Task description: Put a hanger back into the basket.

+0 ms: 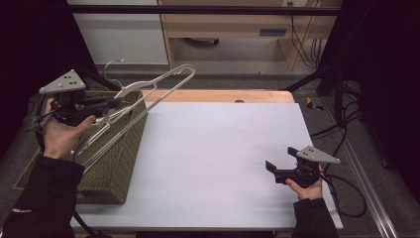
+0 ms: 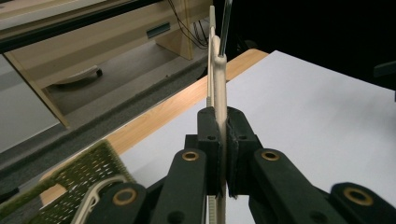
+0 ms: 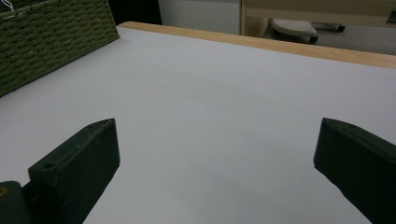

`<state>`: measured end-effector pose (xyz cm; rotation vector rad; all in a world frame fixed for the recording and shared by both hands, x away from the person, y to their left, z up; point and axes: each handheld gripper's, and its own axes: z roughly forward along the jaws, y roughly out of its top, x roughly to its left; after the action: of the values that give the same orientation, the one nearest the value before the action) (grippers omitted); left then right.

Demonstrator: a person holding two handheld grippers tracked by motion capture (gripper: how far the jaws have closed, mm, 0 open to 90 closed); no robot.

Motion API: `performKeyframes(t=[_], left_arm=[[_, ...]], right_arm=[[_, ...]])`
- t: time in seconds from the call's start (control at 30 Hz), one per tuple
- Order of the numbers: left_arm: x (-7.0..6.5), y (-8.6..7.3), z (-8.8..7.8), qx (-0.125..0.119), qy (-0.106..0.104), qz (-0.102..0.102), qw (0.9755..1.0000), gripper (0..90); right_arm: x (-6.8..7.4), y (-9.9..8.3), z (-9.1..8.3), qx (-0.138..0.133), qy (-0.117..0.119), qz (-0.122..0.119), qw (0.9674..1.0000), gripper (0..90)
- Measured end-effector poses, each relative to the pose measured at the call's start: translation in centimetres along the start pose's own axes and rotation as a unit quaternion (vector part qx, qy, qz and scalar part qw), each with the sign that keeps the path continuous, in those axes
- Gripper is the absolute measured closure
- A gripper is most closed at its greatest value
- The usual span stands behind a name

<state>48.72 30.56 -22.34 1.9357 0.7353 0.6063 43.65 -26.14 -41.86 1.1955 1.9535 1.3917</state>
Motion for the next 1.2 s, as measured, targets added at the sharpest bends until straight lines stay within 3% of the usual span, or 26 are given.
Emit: performKeyframes(t=[0.33,0.57,1.2], left_arm=[[4.1,-2.8,-1.5,0.019,0.029,-0.015,0.9993,86.1],[6.4,-5.2,-2.2,0.038,0.038,-0.037,0.9978,86.1],[9.5,-9.3,-4.2,0.044,0.054,-0.064,0.9955,86.1]], right_arm=[[-0.1,-0.1,0.1,0.001,0.000,-0.011,0.9999,0.7],[-0.1,-0.1,0.1,0.002,-0.001,-0.013,0.9999,0.7],[-0.1,-0.1,0.2,0.002,-0.003,-0.012,0.9999,0.5]])
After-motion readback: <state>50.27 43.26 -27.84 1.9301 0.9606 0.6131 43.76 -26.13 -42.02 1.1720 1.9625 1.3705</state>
